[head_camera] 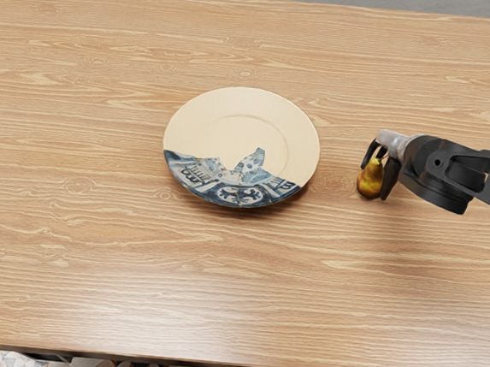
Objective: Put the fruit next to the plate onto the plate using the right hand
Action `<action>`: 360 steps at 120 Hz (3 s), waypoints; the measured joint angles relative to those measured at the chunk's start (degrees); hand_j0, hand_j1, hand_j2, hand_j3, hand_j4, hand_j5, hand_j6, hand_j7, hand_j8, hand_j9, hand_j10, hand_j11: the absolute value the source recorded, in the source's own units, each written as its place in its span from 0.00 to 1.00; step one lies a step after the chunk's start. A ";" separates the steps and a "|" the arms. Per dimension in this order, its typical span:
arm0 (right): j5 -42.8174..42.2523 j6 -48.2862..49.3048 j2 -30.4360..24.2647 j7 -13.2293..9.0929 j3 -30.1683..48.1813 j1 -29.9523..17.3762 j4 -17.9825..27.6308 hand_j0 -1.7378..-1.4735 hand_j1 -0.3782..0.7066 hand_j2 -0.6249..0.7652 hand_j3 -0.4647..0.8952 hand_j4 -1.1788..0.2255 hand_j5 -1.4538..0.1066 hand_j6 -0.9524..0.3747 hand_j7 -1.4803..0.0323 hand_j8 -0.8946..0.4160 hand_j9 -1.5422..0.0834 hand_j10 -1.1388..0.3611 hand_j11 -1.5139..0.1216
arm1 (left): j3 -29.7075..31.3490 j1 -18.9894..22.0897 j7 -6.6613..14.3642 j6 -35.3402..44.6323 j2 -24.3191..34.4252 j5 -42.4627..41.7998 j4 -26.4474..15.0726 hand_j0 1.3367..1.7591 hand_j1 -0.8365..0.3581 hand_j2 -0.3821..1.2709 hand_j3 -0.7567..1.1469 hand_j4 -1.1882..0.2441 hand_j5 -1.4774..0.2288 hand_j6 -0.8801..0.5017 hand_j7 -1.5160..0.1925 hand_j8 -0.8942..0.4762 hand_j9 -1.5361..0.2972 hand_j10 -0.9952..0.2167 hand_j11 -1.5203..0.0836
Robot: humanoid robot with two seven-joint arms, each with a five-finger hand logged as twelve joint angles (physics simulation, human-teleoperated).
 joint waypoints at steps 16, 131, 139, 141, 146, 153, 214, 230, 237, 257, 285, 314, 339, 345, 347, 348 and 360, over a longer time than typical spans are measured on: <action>0.05 -0.02 0.00 0.01 -0.05 0.10 0.34 0.30 0.68 0.88 0.34 0.38 0.35 0.34 0.40 0.25 0.39 0.31 0.37 | 0.03 0.00 0.00 -0.01 0.00 0.01 0.00 0.76 0.98 0.23 0.40 0.82 0.86 0.63 0.88 0.65 0.83 0.81 0.94; 2.03 2.86 -8.14 0.03 3.70 5.36 10.07 0.30 0.67 0.83 0.34 0.39 0.28 0.38 0.33 0.30 0.33 0.27 0.31 | 0.14 0.00 0.01 -0.02 0.00 0.01 0.00 0.76 0.98 0.23 0.40 0.82 0.86 0.63 0.88 0.65 0.83 0.81 0.94; 2.49 3.47 -8.50 0.04 4.20 6.16 10.61 0.30 0.66 0.81 0.34 0.39 0.28 0.38 0.33 0.30 0.33 0.27 0.31 | 0.14 0.00 0.01 0.00 0.00 0.01 0.00 0.76 0.98 0.23 0.40 0.82 0.86 0.63 0.88 0.65 0.83 0.81 0.94; 2.70 3.59 -8.56 0.04 4.36 6.32 10.72 0.30 0.66 0.81 0.34 0.39 0.28 0.38 0.33 0.30 0.33 0.27 0.31 | 0.14 0.00 0.01 0.00 0.00 0.01 0.00 0.76 0.98 0.23 0.40 0.82 0.86 0.63 0.88 0.65 0.83 0.81 0.94; 3.09 3.82 -8.65 0.05 4.72 6.68 10.98 0.30 0.66 0.81 0.34 0.39 0.28 0.38 0.33 0.30 0.33 0.27 0.31 | 0.14 0.00 0.01 0.00 0.00 0.01 0.00 0.76 0.98 0.23 0.40 0.82 0.86 0.63 0.88 0.65 0.83 0.81 0.94; 3.49 4.04 -8.62 0.06 5.06 7.23 11.28 0.30 0.66 0.81 0.34 0.38 0.28 0.38 0.33 0.30 0.33 0.27 0.31 | 0.14 0.00 0.02 0.00 0.00 0.01 0.00 0.76 0.98 0.23 0.40 0.82 0.86 0.63 0.88 0.65 0.83 0.81 0.94; 11.03 4.03 0.06 0.04 5.50 14.23 8.64 0.30 0.68 0.80 0.34 0.41 0.28 0.40 0.33 0.33 0.33 0.27 0.31 | 0.14 0.00 0.03 0.02 0.00 0.07 0.00 0.76 0.98 0.23 0.40 0.82 0.86 0.63 0.88 0.65 0.83 0.81 0.94; 12.04 4.23 4.13 0.02 5.56 14.71 5.65 0.30 0.70 0.85 0.34 0.41 0.28 0.38 0.33 0.32 0.33 0.27 0.31 | 0.14 0.00 0.03 0.02 0.00 0.09 0.00 0.76 0.98 0.23 0.40 0.82 0.86 0.63 0.88 0.65 0.83 0.81 0.94; 12.27 4.42 6.24 0.02 6.13 14.75 3.86 0.30 0.71 0.84 0.34 0.42 0.28 0.39 0.33 0.33 0.33 0.27 0.31 | 0.14 0.00 0.05 0.03 0.00 0.10 0.00 0.76 0.98 0.23 0.40 0.82 0.86 0.63 0.88 0.65 0.83 0.81 0.94; 12.51 4.81 9.81 0.02 6.87 14.87 0.90 0.30 0.71 0.80 0.34 0.45 0.28 0.38 0.33 0.34 0.34 0.27 0.32 | 0.15 0.00 0.06 0.03 0.00 0.10 0.00 0.76 0.98 0.23 0.40 0.82 0.86 0.63 0.88 0.65 0.83 0.81 0.94; 13.04 5.58 13.29 0.00 7.02 15.76 -2.46 0.30 0.69 0.78 0.34 0.44 0.28 0.37 0.33 0.33 0.34 0.26 0.32 | 0.15 0.00 0.04 0.02 0.00 0.10 0.00 0.76 0.98 0.23 0.40 0.82 0.86 0.63 0.88 0.65 0.83 0.81 0.94; 13.34 6.61 16.06 0.00 7.04 16.19 -6.77 0.30 0.68 0.77 0.34 0.43 0.28 0.37 0.33 0.32 0.34 0.26 0.32 | 0.15 0.00 0.07 0.03 0.00 0.10 0.00 0.76 0.98 0.23 0.40 0.82 0.86 0.63 0.88 0.65 0.83 0.81 0.94; 13.34 7.76 19.39 0.01 7.01 15.84 -11.16 0.30 0.67 0.77 0.34 0.42 0.28 0.36 0.33 0.31 0.34 0.26 0.32 | 0.15 0.00 0.06 0.03 0.00 0.10 0.00 0.76 0.98 0.23 0.40 0.82 0.86 0.63 0.88 0.65 0.83 0.81 0.94; 13.33 8.08 20.22 0.01 7.01 15.76 -12.29 0.30 0.67 0.77 0.34 0.42 0.28 0.36 0.33 0.31 0.34 0.27 0.32 | 0.14 0.00 0.07 0.03 0.00 0.10 0.00 0.76 0.98 0.23 0.40 0.82 0.86 0.63 0.88 0.65 0.83 0.81 0.94; 13.34 8.20 20.51 0.01 7.01 15.73 -12.70 0.30 0.67 0.77 0.34 0.42 0.28 0.36 0.33 0.31 0.34 0.27 0.32 | 0.15 0.00 0.06 0.03 0.00 0.10 0.00 0.76 0.98 0.23 0.40 0.82 0.86 0.63 0.88 0.65 0.83 0.81 0.94; 13.34 8.25 20.64 0.01 7.01 15.71 -12.90 0.30 0.67 0.77 0.34 0.42 0.28 0.36 0.33 0.31 0.34 0.27 0.32 | 0.15 0.00 0.06 0.04 0.00 0.10 0.00 0.76 0.98 0.23 0.40 0.82 0.86 0.63 0.88 0.65 0.83 0.81 0.94; 13.30 8.59 21.75 0.01 6.99 15.41 -14.44 0.30 0.67 0.77 0.34 0.42 0.28 0.36 0.33 0.31 0.34 0.27 0.32 | 0.14 0.00 0.06 0.04 0.00 0.10 0.00 0.76 0.98 0.23 0.40 0.82 0.86 0.63 0.88 0.65 0.83 0.81 0.94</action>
